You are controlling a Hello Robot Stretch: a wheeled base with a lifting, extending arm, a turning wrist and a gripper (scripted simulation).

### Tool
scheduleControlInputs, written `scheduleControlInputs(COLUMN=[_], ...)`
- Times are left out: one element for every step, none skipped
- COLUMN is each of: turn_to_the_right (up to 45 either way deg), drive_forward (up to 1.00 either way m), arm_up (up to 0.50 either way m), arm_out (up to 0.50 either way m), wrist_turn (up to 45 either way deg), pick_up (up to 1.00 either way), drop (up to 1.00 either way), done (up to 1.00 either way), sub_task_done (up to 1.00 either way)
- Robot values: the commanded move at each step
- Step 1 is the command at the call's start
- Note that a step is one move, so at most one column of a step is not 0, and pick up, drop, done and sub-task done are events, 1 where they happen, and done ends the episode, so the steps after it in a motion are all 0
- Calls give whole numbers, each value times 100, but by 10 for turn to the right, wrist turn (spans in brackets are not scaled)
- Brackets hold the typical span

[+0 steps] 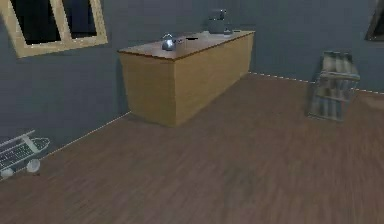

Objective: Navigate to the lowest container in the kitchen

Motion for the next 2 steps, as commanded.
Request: scheduleControlInputs(turn_to_the_right=[0,-30], drive_forward=[100,0], arm_up=[0,0], arm_out=[0,0], wrist_turn=[0,0], pick_up=[0,0], drop=[0,0], done=[0,0], sub_task_done=[0,0])
